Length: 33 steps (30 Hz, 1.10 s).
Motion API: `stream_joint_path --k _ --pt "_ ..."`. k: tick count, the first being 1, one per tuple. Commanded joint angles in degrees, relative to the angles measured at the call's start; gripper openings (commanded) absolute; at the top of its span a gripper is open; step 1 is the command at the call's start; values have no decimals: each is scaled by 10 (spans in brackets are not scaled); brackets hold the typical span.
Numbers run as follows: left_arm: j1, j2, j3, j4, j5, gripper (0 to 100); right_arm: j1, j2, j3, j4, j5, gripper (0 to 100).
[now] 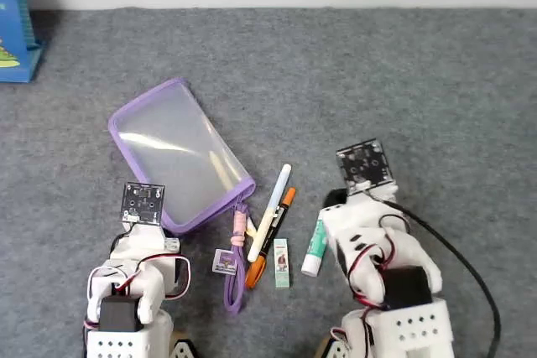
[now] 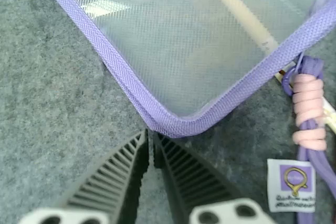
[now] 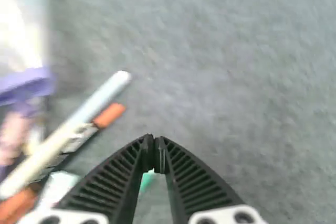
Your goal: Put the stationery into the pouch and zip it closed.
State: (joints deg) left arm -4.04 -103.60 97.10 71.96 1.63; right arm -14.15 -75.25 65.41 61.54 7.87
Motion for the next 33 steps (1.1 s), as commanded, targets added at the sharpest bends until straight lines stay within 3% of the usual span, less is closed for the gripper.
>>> stream_joint_path --k 1,7,12,15,17,23,33 --pt "2 -6 -7 3 -4 15 -68 51 -105 54 -34 9" --pt "2 -6 -7 3 -4 15 -139 239 -193 61 -81 9" --pt "2 -6 -7 3 -4 15 -162 387 -209 -26 -84 9" --pt "2 -6 -7 3 -4 15 -162 446 -210 -70 -136 10" --pt "2 -6 -7 3 -4 15 -165 472 -211 -87 -179 28" --pt "2 -6 -7 3 -4 15 -222 505 -222 -100 -260 203" --pt "2 -6 -7 3 -4 15 -287 529 -245 -153 -271 177"
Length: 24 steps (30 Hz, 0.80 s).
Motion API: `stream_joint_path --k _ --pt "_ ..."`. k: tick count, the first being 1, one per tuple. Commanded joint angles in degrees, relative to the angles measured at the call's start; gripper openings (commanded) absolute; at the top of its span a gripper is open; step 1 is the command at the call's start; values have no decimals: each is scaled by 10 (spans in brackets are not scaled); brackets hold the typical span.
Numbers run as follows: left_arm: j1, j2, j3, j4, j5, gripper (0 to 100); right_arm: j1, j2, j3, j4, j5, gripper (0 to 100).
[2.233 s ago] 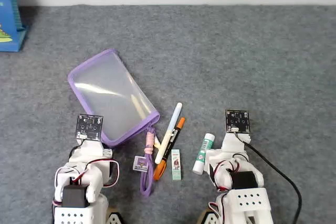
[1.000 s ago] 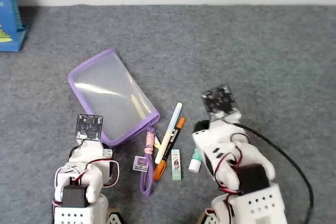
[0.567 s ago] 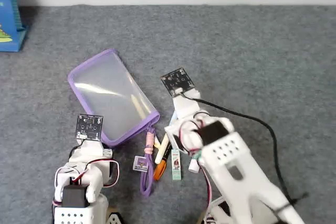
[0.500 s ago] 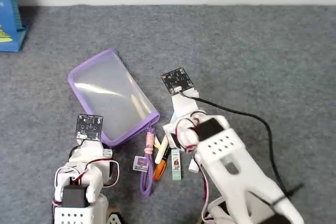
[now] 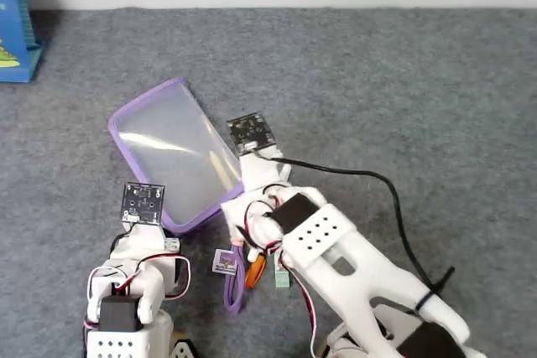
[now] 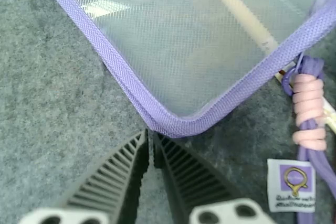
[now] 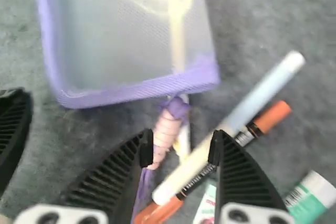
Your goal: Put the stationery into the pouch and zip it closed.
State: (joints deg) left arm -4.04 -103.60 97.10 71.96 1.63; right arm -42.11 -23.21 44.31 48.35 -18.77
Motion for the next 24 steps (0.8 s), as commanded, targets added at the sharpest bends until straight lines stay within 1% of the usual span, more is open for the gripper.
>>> stream_joint_path --k 1,5,12,16,24 --pt "2 -6 -7 3 -4 15 -7 21 -34 -29 -4 177" --pt "2 -6 -7 3 -4 15 -7 86 -40 -40 -4 177" --pt "2 -6 -7 3 -4 15 -7 173 -92 -35 -5 177" --pt "2 -6 -7 3 -4 15 -7 200 -115 -36 -5 177" --pt "2 -6 -7 3 -4 15 -6 218 -115 -30 -4 175"
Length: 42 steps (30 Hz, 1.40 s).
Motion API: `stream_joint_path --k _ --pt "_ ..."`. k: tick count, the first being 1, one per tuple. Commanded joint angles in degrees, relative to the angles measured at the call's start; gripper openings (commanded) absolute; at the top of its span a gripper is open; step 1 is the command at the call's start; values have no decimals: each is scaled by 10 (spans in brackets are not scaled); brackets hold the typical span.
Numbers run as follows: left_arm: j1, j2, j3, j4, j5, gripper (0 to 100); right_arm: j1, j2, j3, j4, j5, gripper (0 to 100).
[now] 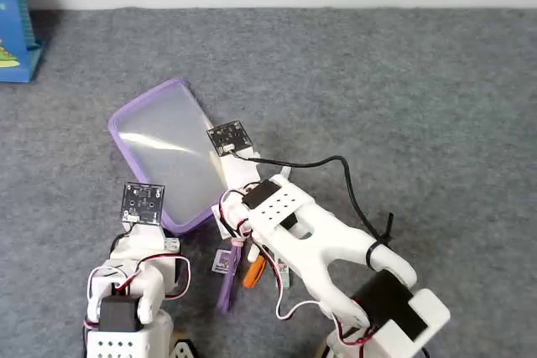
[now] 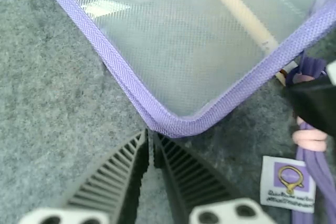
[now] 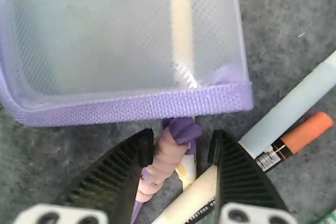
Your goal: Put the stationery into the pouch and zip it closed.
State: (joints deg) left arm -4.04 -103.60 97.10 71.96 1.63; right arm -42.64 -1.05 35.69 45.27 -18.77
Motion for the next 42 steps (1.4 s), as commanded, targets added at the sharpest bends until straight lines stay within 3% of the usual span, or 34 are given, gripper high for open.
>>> stream_joint_path --k 1,8,14,22,34,42 --pt "2 -6 -7 3 -4 15 0 -3 -29 9 -4 175" --pt "2 -6 -7 3 -4 15 -2 -4 -32 36 -2 164" --pt "2 -6 -7 3 -4 15 -1 -4 -32 37 0 6" --pt "2 -6 -7 3 -4 15 0 -25 -29 38 33 8" --pt "2 -6 -7 3 -4 15 34 -252 -29 193 62 8" --pt "2 -6 -7 3 -4 15 44 -334 -31 204 118 8"
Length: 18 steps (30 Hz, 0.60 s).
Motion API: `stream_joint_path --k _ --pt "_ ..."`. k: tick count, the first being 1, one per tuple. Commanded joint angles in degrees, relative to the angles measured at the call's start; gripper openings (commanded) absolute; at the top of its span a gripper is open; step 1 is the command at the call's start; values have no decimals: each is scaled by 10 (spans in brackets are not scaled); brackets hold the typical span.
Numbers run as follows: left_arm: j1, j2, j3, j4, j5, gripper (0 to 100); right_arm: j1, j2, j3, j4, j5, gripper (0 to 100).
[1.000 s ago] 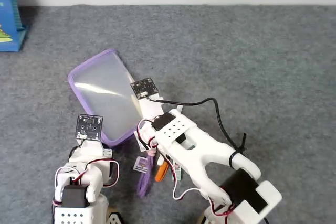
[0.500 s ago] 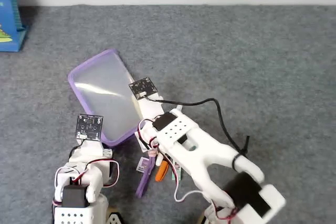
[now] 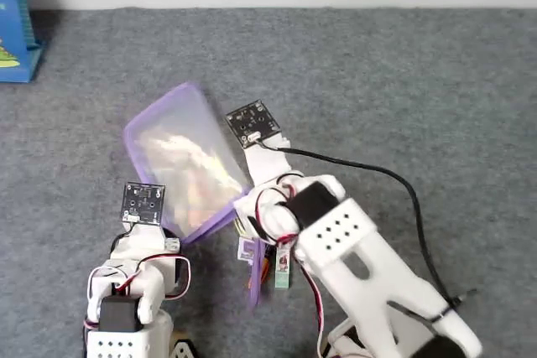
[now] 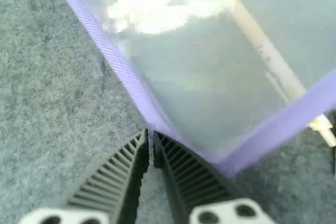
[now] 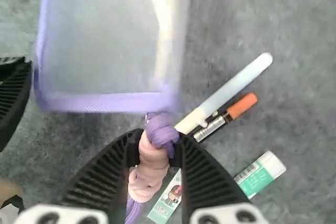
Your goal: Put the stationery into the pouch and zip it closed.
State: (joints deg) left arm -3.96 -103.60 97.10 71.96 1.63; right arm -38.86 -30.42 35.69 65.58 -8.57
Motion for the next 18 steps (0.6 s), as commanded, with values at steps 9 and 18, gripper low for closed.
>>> stream_joint_path --k 9,18 --pt "16 -6 -7 3 -4 15 32 -116 -32 -47 66 8" --pt "14 -6 -13 5 -5 15 114 -165 -32 -152 135 8"
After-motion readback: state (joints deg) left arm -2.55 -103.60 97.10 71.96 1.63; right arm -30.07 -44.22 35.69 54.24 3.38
